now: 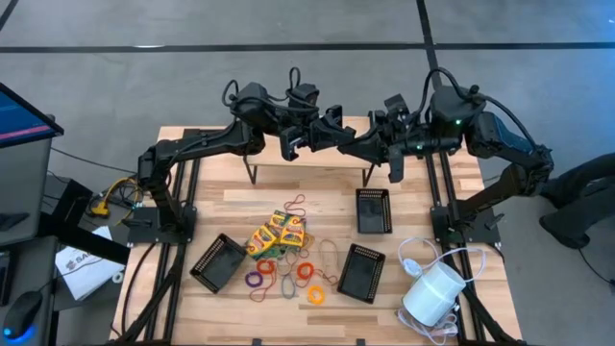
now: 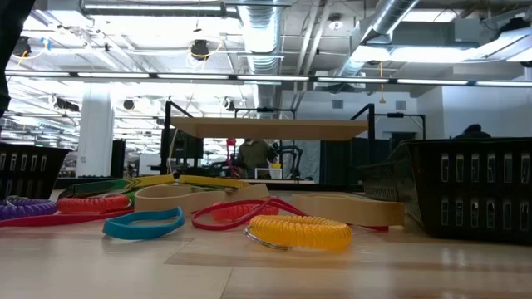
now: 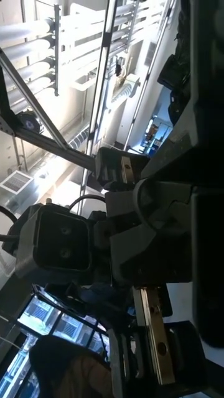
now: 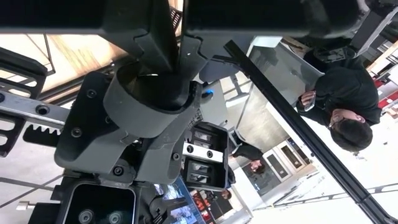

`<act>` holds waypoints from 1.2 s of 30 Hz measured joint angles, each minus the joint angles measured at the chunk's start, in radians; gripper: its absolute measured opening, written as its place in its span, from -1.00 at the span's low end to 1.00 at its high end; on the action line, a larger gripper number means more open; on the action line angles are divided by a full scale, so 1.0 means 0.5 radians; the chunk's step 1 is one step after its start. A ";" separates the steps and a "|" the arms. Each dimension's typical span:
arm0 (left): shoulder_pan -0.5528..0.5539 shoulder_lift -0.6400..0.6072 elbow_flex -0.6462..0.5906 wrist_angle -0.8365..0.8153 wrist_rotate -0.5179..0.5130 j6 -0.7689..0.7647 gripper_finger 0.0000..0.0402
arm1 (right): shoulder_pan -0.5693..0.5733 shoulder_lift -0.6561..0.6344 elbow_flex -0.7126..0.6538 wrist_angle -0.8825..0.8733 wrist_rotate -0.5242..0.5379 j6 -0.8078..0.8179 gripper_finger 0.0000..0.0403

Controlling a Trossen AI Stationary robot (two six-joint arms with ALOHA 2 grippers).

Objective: Pick & Place Office Desk Supplies
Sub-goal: Put the black rubber band into the top right black bin

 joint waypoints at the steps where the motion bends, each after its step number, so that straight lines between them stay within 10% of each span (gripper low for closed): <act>1: 0.000 0.001 0.000 0.000 0.002 0.000 -0.99 | 0.000 0.000 0.000 -0.002 0.012 -0.009 -0.98; 36: 0.087 -0.228 -0.017 -0.935 0.153 0.424 -0.98 | 0.001 0.009 0.001 -0.245 0.233 0.024 -1.00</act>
